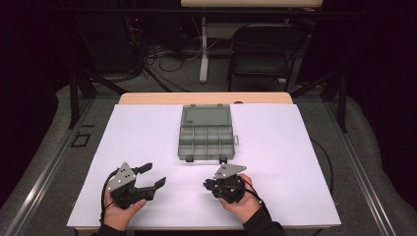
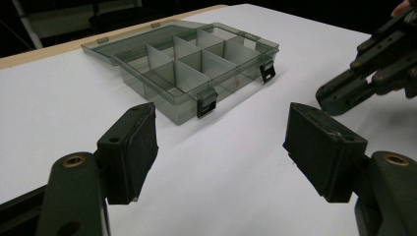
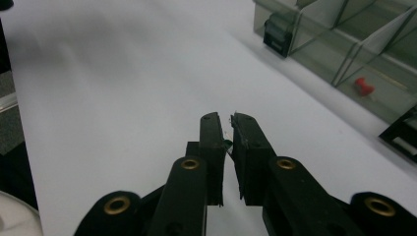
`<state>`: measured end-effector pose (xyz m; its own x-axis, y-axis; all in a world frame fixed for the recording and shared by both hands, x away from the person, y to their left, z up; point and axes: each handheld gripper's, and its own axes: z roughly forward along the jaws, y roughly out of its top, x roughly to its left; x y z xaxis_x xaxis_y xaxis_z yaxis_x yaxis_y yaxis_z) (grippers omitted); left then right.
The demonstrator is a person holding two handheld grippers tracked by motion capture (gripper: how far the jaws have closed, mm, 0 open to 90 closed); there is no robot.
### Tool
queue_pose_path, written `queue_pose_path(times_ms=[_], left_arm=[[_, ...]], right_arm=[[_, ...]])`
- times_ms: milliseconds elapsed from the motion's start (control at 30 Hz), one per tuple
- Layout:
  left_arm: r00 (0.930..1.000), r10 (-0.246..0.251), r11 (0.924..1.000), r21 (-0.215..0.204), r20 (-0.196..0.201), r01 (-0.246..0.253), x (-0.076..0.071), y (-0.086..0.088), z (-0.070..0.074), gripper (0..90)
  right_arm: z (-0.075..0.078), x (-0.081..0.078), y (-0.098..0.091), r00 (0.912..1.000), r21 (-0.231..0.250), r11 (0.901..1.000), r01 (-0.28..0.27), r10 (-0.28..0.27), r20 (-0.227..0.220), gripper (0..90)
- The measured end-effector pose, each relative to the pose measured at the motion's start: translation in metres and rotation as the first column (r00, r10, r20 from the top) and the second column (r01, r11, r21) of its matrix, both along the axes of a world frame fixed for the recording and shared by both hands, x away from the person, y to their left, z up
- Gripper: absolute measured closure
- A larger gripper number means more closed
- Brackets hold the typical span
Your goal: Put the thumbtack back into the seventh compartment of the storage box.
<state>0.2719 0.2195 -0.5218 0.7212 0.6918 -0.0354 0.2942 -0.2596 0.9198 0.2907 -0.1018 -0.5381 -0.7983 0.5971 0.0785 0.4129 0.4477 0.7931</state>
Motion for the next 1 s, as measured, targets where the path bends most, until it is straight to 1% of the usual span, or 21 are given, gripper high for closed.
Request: queue_pose_path(times_ms=[67, 167, 300, 533, 700, 867, 1000], left_arm=[[1.0000, 0.000, 1.0000, 0.000, 0.001, 0.000, 0.000, 0.000, 0.000, 28.1], [1.0000, 0.003, 1.0000, -0.003, -0.001, -0.003, 0.000, 0.000, 0.000, 28.1], [1.0000, 0.002, 1.0000, -0.006, -0.001, -0.002, 0.000, 0.000, 0.000, 28.1], [1.0000, 0.002, 1.0000, -0.006, -0.001, -0.002, 0.000, 0.000, 0.000, 28.1], [1.0000, 0.003, 1.0000, -0.005, -0.001, -0.003, 0.000, 0.000, 0.000, 28.1], [1.0000, 0.000, 1.0000, -0.007, -0.001, 0.000, 0.000, 0.000, 0.000, 28.1], [1.0000, 0.001, 1.0000, -0.006, -0.001, -0.001, 0.000, 0.000, 0.000, 28.1]], right_arm=[[0.006, 0.002, -0.002, 0.9999, 0.007, 1.0000, 0.005, -0.005, 0.011, 83.1], [0.014, 0.005, -0.004, 0.9996, 0.004, 0.9999, 0.015, -0.015, 0.022, 83.1], [0.025, 0.010, -0.006, 0.9991, 0.015, 0.9995, 0.028, -0.028, 0.030, 83.2], [0.044, 0.021, -0.008, 0.9982, 0.006, 0.9990, 0.044, -0.045, 0.041, 83.1], [0.052, 0.028, -0.011, 0.9974, 0.010, 0.9980, 0.062, -0.063, 0.035, 83.2], [0.057, 0.035, -0.012, 0.9962, 0.016, 0.9966, 0.081, -0.081, 0.031, 83.1], [0.060, 0.039, -0.012, 0.9955, 0.008, 0.9959, 0.090, -0.090, 0.027, 83.1]])
